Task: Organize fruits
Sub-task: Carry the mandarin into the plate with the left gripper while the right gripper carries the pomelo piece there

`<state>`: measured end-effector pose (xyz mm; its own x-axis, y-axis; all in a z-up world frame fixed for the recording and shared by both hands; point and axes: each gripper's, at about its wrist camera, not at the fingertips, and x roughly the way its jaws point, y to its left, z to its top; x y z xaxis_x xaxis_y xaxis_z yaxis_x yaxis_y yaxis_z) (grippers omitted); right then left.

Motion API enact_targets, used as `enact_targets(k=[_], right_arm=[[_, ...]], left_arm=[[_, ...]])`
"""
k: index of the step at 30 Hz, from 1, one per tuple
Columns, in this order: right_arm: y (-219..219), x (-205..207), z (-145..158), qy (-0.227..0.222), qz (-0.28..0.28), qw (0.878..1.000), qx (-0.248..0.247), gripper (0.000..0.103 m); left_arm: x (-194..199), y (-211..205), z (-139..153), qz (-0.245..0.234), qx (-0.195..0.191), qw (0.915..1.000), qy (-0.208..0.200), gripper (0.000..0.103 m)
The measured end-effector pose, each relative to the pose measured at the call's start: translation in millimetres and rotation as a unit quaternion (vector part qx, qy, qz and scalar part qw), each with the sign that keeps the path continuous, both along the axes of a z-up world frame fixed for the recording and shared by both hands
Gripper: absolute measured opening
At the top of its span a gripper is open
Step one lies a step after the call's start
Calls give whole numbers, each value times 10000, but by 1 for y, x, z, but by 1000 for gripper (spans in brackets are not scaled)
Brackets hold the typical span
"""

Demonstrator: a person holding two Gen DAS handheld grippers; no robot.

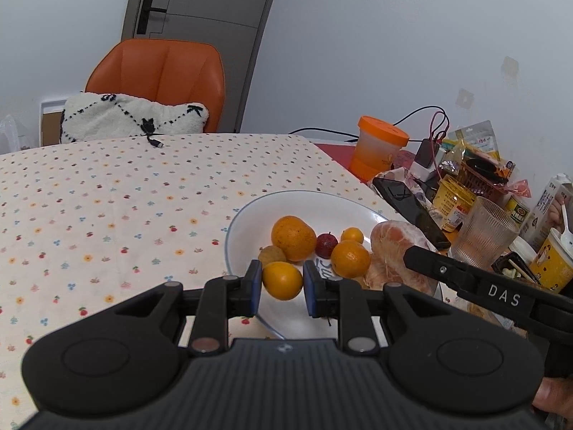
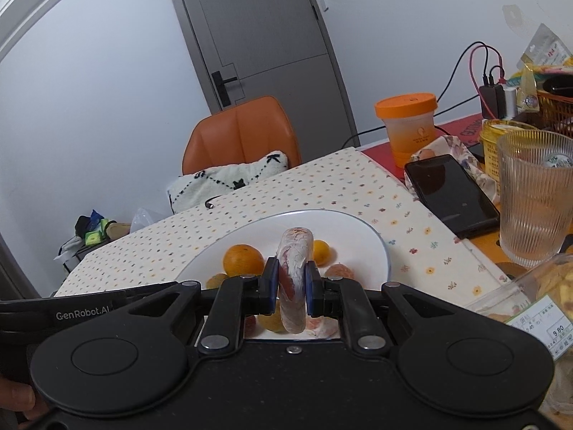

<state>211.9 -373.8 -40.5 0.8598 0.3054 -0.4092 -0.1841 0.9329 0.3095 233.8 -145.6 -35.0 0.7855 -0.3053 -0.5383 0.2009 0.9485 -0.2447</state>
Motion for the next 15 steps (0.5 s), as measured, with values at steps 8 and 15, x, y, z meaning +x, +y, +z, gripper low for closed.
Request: enact_targets(k=[8, 15], right_arm=[[2, 2, -7, 266, 41, 9996, 39, 28], [11, -6, 0, 230, 216, 9995, 17, 35]], left_arm=[[3, 2, -2, 81, -58, 9999, 60, 27], [-9, 13, 2, 259, 21, 9996, 70, 39]])
